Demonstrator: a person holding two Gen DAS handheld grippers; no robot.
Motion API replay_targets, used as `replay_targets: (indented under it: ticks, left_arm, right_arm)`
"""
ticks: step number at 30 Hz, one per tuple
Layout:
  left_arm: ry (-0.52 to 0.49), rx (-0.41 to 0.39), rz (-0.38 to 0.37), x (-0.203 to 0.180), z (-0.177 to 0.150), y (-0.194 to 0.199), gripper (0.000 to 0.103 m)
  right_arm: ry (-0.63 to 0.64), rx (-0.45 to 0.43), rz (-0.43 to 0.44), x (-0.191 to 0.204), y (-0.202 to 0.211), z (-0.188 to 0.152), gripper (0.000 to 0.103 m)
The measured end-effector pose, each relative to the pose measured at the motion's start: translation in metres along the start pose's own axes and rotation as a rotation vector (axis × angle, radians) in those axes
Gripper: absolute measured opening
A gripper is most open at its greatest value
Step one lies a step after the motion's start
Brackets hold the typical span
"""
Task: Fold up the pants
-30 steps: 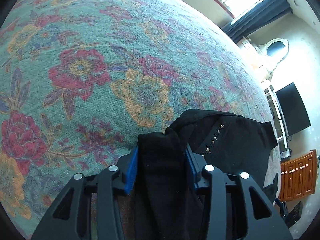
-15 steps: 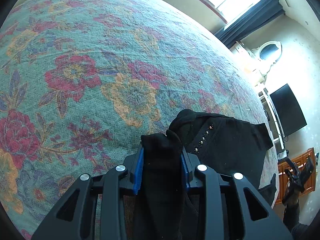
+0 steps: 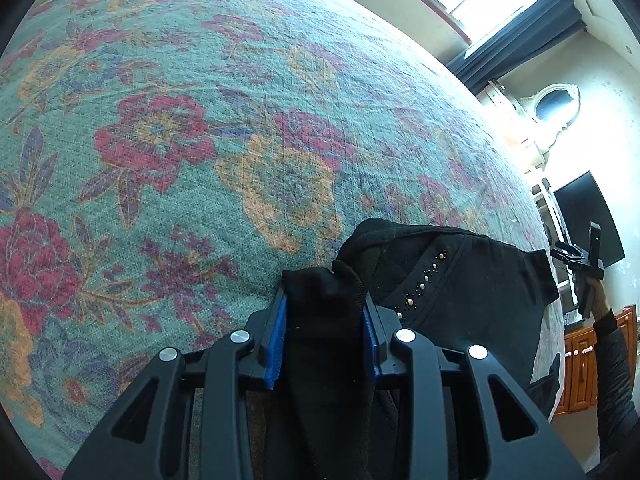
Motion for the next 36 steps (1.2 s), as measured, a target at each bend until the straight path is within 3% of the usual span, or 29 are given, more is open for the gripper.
replay_targets:
  ticks: [6,8,9,12,14,16,18,21,23,25,27,30,34,36]
  left_arm:
    - [-0.022,0.018,0.02,0.0,0.002,-0.004,0.034]
    - [-0.021,0.019,0.017,0.001,0.003,-0.005,0.034]
    - [-0.025,0.02,0.017,0.001,0.003,-0.005,0.034]
    - [-0.026,0.024,0.014,0.002,0.004,-0.006,0.035]
    - [-0.025,0.021,0.009,0.002,0.003,-0.006,0.036]
    - [-0.021,0.014,0.002,0.003,0.002,-0.005,0.036]
    - [-0.015,0.007,-0.004,0.004,0.001,-0.005,0.036]
    - [-0.009,0.009,-0.012,0.006,0.001,-0.005,0.036]
    - [-0.011,0.014,-0.01,0.006,0.001,-0.004,0.036]
    - [-0.01,0.016,-0.01,0.006,0.001,-0.004,0.037]
    - [-0.012,0.016,-0.01,0.007,0.002,-0.004,0.037]
    - [-0.005,0.011,-0.027,0.009,0.001,-0.003,0.037]
    - [0.007,0.005,-0.047,0.013,0.001,-0.002,0.037]
    - [0.006,0.005,-0.049,0.013,0.0,-0.001,0.037]
  right_arm:
    - [0.076,0.101,0.005,-0.009,-0.039,0.019,0.099]
    - [0.107,0.16,-0.021,-0.014,-0.056,0.018,0.077]
    - [0.115,0.194,-0.033,-0.016,-0.063,0.017,0.071]
    - [0.184,0.217,-0.069,-0.015,-0.07,0.015,0.072]
    - [0.224,0.176,-0.111,-0.014,-0.064,0.019,0.085]
    - [0.22,0.133,-0.11,-0.017,-0.058,0.022,0.089]
    - [0.203,0.144,-0.11,-0.02,-0.06,0.023,0.089]
    - [0.217,0.238,-0.052,-0.017,-0.074,0.014,0.085]
    - [0.193,0.247,0.002,-0.018,-0.075,0.012,0.068]
    - [0.178,0.256,0.053,-0.018,-0.073,0.01,0.06]
    - [0.215,0.259,0.047,-0.013,-0.069,0.009,0.06]
    - [0.248,0.284,0.106,-0.004,-0.063,0.006,0.062]
    - [0.237,0.341,0.195,-0.001,-0.055,0.002,0.071]
    - [0.223,0.329,0.221,-0.003,-0.047,0.002,0.075]
Point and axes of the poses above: each gripper's, at about its wrist camera, not at the fingertips, and y roughly against the way its jaws point, x to its left, z to its top, the point moved 3 cm from there along -y, roughly the way its jaws point, and after that the axes turned 4 degrees about x, right-handed, at the moved point
